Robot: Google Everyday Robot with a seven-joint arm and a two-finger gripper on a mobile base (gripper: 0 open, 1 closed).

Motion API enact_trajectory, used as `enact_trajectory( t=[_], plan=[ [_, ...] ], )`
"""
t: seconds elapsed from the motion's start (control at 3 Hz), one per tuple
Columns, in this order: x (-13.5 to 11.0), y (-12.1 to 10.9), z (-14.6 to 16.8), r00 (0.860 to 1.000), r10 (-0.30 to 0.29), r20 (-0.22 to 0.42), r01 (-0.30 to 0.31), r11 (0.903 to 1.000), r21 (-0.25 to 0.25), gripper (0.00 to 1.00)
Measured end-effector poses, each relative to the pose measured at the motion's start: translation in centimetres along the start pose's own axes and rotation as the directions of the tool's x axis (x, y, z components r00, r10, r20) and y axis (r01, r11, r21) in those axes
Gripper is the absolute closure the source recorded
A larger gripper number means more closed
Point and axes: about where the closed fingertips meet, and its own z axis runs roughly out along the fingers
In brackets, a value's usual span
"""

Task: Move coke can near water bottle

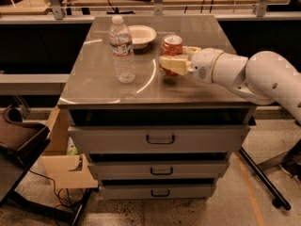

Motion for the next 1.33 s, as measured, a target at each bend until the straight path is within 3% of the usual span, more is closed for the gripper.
enact_trajectory(
  t=[0.67, 1.0, 1.33],
  plan=[
    [0.9, 2.7, 1.9, 1.0, -0.02, -0.016, 0.017, 0.9896, -0.143, 1.0],
    [1.3, 3.6, 3.1, 1.0, -0.02, -0.005, 0.019, 0.9767, -0.214, 1.0],
    [1.3, 3.9, 3.2, 1.0, -0.021, -0.006, 0.019, 0.9755, -0.219, 0.82]
  ],
)
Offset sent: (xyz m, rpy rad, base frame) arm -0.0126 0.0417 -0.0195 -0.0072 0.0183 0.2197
